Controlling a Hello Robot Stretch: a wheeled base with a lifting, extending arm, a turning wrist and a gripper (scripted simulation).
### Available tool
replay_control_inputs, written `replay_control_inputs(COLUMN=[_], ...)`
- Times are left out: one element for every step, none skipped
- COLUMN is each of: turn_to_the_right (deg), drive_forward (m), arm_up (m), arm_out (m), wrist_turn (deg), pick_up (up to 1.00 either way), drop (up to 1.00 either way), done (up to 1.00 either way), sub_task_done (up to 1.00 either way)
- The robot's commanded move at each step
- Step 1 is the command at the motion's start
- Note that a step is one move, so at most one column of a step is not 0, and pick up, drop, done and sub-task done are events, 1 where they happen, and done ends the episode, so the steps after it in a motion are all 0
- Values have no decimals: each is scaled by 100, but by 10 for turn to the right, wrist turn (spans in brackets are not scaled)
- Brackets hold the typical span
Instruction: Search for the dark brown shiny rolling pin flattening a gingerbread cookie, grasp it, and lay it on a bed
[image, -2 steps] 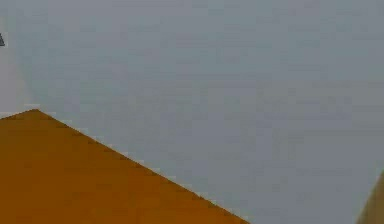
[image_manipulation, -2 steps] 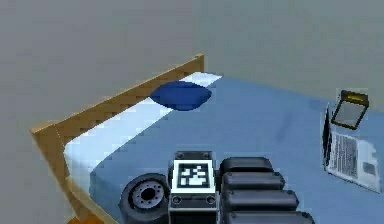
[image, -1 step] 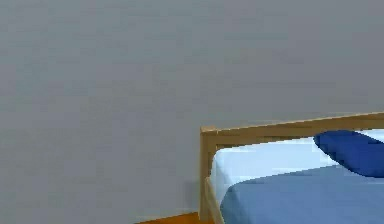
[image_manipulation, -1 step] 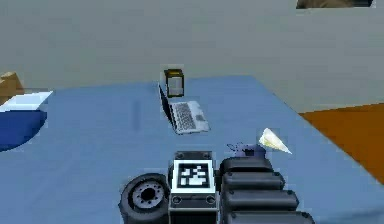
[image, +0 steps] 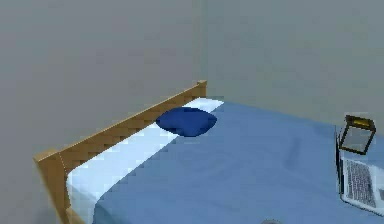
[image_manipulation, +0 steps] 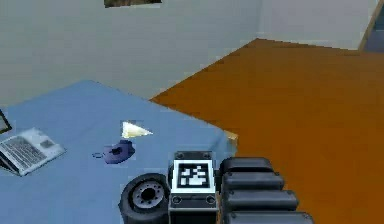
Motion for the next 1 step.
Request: replay_control_inputs(turn_to_the_right=[120], drive_forward=[0], arm_up=[0], arm_out=[0], wrist_turn=[0], pick_up=[0], drop=[0], done=[0], sub_task_done=[0])
